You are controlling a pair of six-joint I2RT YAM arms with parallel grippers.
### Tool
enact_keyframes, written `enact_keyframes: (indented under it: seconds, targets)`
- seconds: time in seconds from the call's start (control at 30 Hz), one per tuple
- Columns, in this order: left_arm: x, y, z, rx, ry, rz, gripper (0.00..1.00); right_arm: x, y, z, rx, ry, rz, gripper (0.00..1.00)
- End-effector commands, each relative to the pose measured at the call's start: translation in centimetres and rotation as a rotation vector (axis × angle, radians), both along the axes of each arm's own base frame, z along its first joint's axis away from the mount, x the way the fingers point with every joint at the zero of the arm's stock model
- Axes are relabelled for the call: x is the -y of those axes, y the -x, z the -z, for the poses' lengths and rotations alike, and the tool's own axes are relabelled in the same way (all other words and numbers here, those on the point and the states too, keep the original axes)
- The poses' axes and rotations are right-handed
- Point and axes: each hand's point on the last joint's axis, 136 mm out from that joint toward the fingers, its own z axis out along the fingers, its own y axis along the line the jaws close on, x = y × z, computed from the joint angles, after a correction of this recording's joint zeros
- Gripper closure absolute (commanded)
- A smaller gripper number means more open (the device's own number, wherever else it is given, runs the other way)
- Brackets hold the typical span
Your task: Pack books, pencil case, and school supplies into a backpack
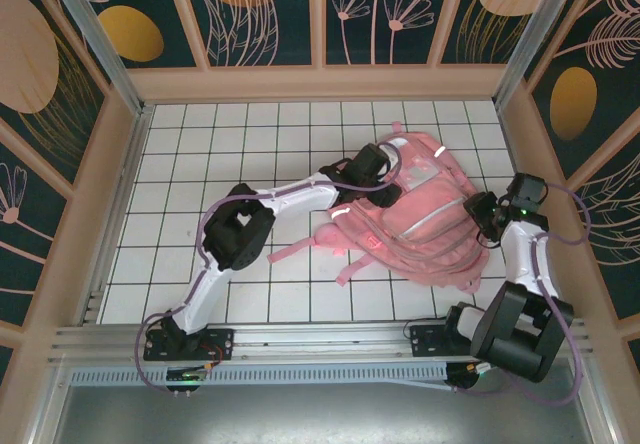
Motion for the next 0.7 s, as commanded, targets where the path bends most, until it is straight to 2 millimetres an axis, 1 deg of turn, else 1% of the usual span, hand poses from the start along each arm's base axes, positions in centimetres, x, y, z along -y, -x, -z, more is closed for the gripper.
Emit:
enact_keyframes:
  seconds: [0.0,0.07,0.17,0.27,0.33,0.37,0.4,0.43,0.47,0.5,0.53,0.57,0.6,0.67]
  targets:
    - [-3.5,-0.3,1.3,0.005,-0.074,-0.114,0.23,-0.9,-1.6,0.3,0.042,0.007,-0.051,0.58]
    - [-5.1,1.5,2.4,-0.036,-0.060,-0.124,0.22,-1.9,-2.2,0.6,0.047,-0.003,-0.082,0.62]
    - [-7.7,4.0,3.0,-0.103,-0.018,-0.191,0.22,-4.2,-3.6,1.2,0.061,-0.027,-0.168,0.65]
    - [-10.5,6.8,3.5,-0.179,0.007,-0.246,0.23,-8.2,-5.5,1.0,0.120,-0.054,-0.316,0.68]
    - [-11.9,9.0,3.9,-0.234,0.026,-0.243,0.24,-11.4,-6.7,0.8,0.166,-0.078,-0.419,0.69]
    - [-12.7,10.2,4.0,-0.258,0.034,-0.242,0.25,-13.1,-7.1,0.9,0.183,-0.092,-0.467,0.72]
    - [-13.1,10.9,3.5,-0.272,0.054,-0.237,0.27,-14.4,-7.7,0.9,0.198,-0.102,-0.509,0.74]
    - [-14.4,12.2,4.1,-0.298,0.042,-0.241,0.28,-16.0,-8.0,1.0,0.203,-0.112,-0.553,0.75]
    - [-15.2,13.1,4.1,-0.314,0.046,-0.256,0.29,-17.4,-8.5,1.2,0.205,-0.117,-0.594,0.76]
    - [-16.0,13.8,3.1,-0.318,0.071,-0.267,0.29,-19.1,-8.8,1.4,0.204,-0.122,-0.641,0.76]
    - [-16.6,14.5,2.8,-0.326,0.078,-0.271,0.29,-20.3,-9.1,1.6,0.204,-0.122,-0.678,0.76]
    - [-17.2,15.1,2.1,-0.327,0.094,-0.273,0.29,-21.8,-9.5,1.6,0.205,-0.121,-0.719,0.76]
    - [-17.8,15.7,1.2,-0.319,0.107,-0.267,0.28,-23.5,-9.7,1.9,0.200,-0.116,-0.759,0.75]
    - [-18.5,16.5,-0.8,-0.275,0.125,-0.218,0.26,-25.7,-10.3,2.0,0.205,-0.110,-0.807,0.71]
